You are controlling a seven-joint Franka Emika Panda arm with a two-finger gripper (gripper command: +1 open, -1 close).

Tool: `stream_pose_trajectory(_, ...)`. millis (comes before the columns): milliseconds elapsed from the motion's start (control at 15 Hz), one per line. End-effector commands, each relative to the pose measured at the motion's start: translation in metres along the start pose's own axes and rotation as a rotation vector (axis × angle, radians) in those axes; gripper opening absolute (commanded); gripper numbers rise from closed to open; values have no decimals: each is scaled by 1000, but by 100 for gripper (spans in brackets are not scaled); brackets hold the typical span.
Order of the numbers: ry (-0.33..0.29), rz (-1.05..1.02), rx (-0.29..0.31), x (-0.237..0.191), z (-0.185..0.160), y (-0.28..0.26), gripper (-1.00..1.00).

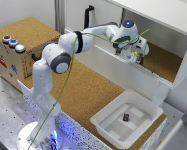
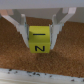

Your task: Place the yellow block inside the right cabinet

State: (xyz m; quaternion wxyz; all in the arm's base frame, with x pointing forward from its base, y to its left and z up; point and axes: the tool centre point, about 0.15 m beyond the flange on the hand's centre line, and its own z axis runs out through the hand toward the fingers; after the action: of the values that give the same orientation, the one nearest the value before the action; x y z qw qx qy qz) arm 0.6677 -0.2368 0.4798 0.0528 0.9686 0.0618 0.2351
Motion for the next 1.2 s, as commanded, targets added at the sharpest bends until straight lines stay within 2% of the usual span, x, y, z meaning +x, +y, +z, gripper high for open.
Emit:
stream_pose_trajectory(0, -136, 22, 114, 39, 27, 21, 100)
stream_pose_trajectory(133, -104, 14, 124, 32, 15, 19, 100)
stream_pose_trajectory(333, -24, -4, 92, 9, -19, 4, 100)
stream_pose_trajectory(533, 7, -8, 84, -27, -54, -13, 100)
stream_pose_trajectory(600, -4, 1, 59, -41, -63, -21, 100)
stream_pose_trajectory(800, -42, 3, 47, -79, -86, -57, 100)
stream_pose_trajectory(1000, -57, 4, 3, -110, -109, -98, 100)
stream_pose_trajectory(1133, -82, 7, 2, -131, -118, -119, 100)
